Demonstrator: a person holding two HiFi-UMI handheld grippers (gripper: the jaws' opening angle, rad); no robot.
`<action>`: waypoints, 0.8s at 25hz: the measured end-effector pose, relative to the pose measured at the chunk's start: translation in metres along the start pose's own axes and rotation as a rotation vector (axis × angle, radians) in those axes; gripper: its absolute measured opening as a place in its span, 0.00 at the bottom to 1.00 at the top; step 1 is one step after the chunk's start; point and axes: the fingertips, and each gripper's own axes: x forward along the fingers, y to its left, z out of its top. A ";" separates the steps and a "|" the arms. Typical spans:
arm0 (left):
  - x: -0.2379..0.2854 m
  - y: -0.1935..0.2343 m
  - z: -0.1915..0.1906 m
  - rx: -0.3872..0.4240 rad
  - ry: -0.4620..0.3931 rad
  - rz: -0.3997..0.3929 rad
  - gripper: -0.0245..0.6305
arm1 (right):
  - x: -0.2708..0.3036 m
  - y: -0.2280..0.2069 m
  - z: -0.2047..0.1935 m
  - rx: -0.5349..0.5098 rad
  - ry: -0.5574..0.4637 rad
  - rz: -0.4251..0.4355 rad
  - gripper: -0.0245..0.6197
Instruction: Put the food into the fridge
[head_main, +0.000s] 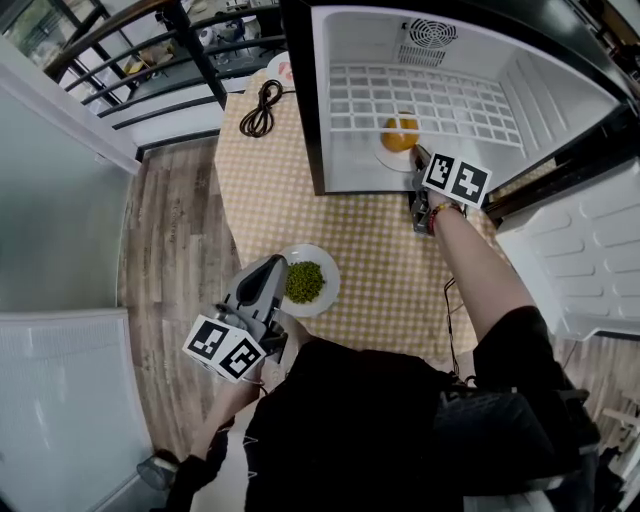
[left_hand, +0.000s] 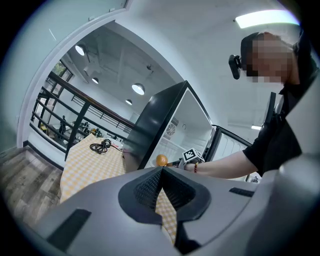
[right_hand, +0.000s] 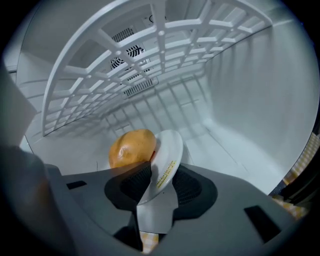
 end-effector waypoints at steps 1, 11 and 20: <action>0.000 0.000 0.000 0.001 0.000 0.000 0.06 | 0.000 0.000 0.001 -0.012 -0.005 -0.003 0.25; 0.002 0.002 0.000 -0.004 0.001 0.001 0.06 | -0.002 -0.003 0.001 -0.065 -0.048 -0.032 0.28; 0.001 0.005 -0.001 -0.009 -0.002 0.007 0.06 | -0.003 -0.005 0.001 -0.060 -0.055 -0.116 0.31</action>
